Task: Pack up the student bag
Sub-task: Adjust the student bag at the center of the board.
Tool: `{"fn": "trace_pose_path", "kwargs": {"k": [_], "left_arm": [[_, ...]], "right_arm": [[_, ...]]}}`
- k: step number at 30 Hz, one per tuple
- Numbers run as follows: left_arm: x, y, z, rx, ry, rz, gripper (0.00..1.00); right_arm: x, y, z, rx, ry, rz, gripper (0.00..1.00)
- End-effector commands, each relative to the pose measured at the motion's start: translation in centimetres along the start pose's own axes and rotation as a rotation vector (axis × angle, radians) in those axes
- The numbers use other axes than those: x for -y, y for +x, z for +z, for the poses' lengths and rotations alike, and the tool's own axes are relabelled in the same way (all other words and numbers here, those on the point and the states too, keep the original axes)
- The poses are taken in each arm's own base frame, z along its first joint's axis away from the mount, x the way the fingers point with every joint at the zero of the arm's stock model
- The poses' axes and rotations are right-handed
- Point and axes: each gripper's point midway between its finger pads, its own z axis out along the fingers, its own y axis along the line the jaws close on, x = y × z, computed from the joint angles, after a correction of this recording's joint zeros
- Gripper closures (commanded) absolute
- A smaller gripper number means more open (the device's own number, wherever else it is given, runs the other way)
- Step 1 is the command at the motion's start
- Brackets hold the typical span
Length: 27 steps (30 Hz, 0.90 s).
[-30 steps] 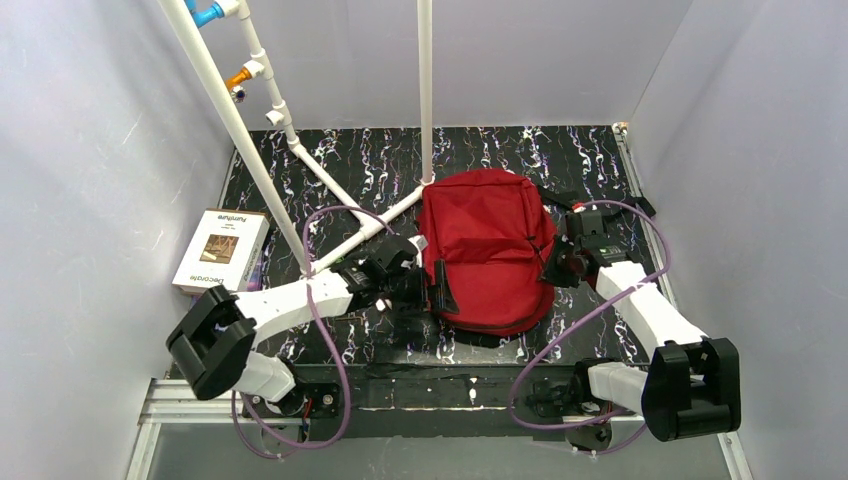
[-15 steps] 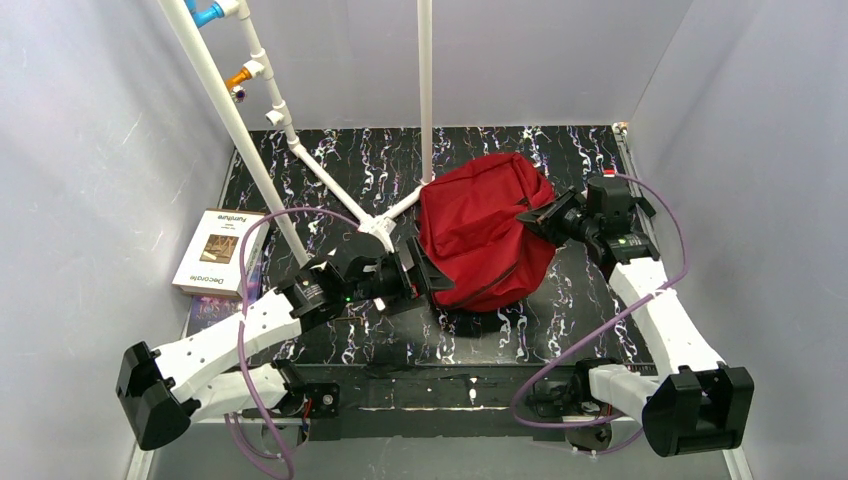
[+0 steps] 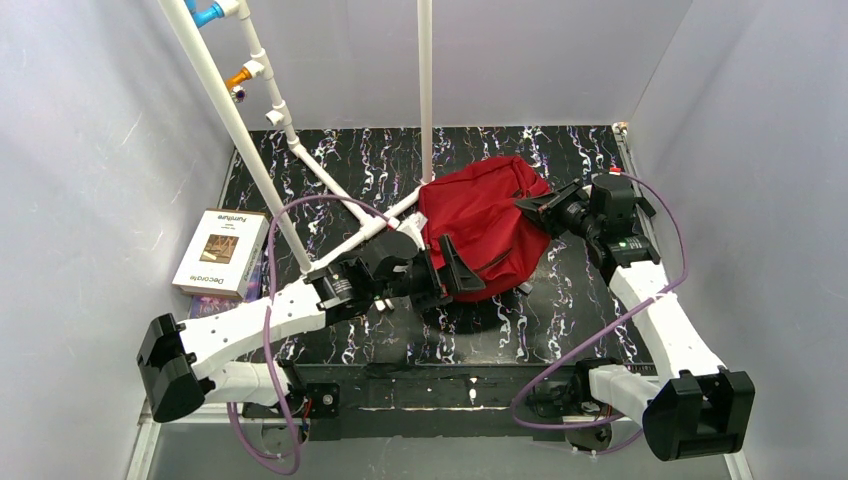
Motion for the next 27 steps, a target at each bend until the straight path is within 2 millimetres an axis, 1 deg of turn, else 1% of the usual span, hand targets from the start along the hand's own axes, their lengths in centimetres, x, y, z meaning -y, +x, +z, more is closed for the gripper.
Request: {"fn": "trace_pose_path", "kwargs": {"k": [1, 4, 6, 9, 10, 11, 14, 16, 19, 21, 24, 27], "left_arm": [[1.0, -2.6, -1.9, 0.143, -0.043, 0.231, 0.02], [0.8, -2.7, -2.3, 0.147, -0.047, 0.268, 0.02], [0.4, -2.4, -2.1, 0.124, -0.065, 0.298, 0.02], [-0.1, -1.6, -0.8, 0.057, -0.098, 0.339, 0.02], [-0.4, -1.4, -0.1, 0.035, -0.117, 0.358, 0.02], [-0.2, -1.3, 0.3, 0.023, -0.122, 0.376, 0.02], [-0.2, -2.0, 1.8, 0.033, -0.157, 0.444, 0.02], [-0.1, -2.7, 2.7, 0.046, -0.185, 0.498, 0.02], [0.6, -4.1, 4.0, 0.071, -0.236, 0.548, 0.14], [1.2, -5.0, 5.1, 0.083, -0.253, 0.586, 0.24], [2.3, -6.7, 6.8, 0.106, -0.272, 0.647, 0.36], [3.2, -9.0, 7.7, 0.14, -0.289, 0.703, 0.47]], "right_arm": [[-5.7, -1.2, -2.1, 0.059, -0.188, -0.062, 0.99], [-6.0, -1.6, -2.6, 0.09, -0.2, -0.092, 0.99], [-6.5, -2.2, -3.3, 0.13, -0.212, -0.111, 0.99], [-7.6, -3.1, -4.8, 0.202, -0.214, -0.159, 0.99], [-7.8, -3.3, -5.2, 0.218, -0.208, -0.172, 0.99], [-8.0, -3.5, -5.5, 0.231, -0.202, -0.182, 0.99], [-8.2, -3.8, -6.4, 0.264, -0.198, -0.201, 0.99], [-8.0, -4.0, -7.0, 0.293, -0.186, -0.213, 0.99], [-7.0, -4.4, -7.8, 0.341, -0.153, -0.227, 0.99], [-6.3, -4.5, -7.8, 0.359, -0.136, -0.232, 0.99], [-4.5, -4.4, -6.9, 0.345, -0.095, -0.226, 0.99], [-3.8, -4.4, -6.3, 0.34, -0.082, -0.227, 0.99]]}}
